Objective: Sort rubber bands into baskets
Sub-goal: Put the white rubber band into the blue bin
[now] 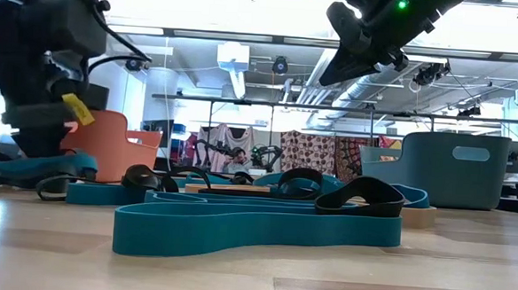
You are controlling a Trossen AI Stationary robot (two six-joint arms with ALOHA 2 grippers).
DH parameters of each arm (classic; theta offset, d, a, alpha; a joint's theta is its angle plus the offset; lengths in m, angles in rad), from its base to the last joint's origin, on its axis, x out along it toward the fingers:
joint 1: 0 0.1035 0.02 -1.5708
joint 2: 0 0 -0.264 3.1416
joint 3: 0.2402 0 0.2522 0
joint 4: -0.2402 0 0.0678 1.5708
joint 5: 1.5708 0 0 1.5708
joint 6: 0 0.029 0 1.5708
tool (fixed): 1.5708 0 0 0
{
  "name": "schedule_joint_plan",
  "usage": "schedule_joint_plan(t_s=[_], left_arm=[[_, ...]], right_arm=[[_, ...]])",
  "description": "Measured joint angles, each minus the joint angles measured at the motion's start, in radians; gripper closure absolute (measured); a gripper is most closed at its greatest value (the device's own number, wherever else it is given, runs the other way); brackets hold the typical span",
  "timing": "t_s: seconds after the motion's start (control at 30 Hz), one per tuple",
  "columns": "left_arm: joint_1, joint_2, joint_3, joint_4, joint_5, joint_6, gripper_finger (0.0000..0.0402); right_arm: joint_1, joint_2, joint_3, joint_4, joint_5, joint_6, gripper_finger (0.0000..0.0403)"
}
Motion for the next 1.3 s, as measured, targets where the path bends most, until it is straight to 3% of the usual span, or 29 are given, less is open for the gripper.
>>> schedule_joint_plan(t_s=[0.27,0.63,0.87,1.07,1.3], left_arm=[[-0.001,-0.032,0.057,-0.005,-0.041,0.176,0.0395],[-0.033,-0.142,0.12,0.021,-0.165,0.315,0.04],[-0.058,-0.178,0.12,0.241,-0.178,0.448,0.0401],[-0.06,-0.153,0.12,0.472,-0.179,0.57,0.0401],[-0.058,-0.107,0.12,0.65,-0.181,0.675,0.0401]], right_arm=[[0.0,0.0,0.0,0.0,0.0,0.0,0.0403],[0.0,0.0,0.0,0.018,-0.05,-0.009,0.0403],[0.0,0.048,0.0,0.216,-0.186,-0.201,0.0397],[0.0,0.121,0.0,0.424,-0.288,-0.324,0.0344],[0.0,0.2,0.0,0.574,-0.289,-0.342,0.0251]])
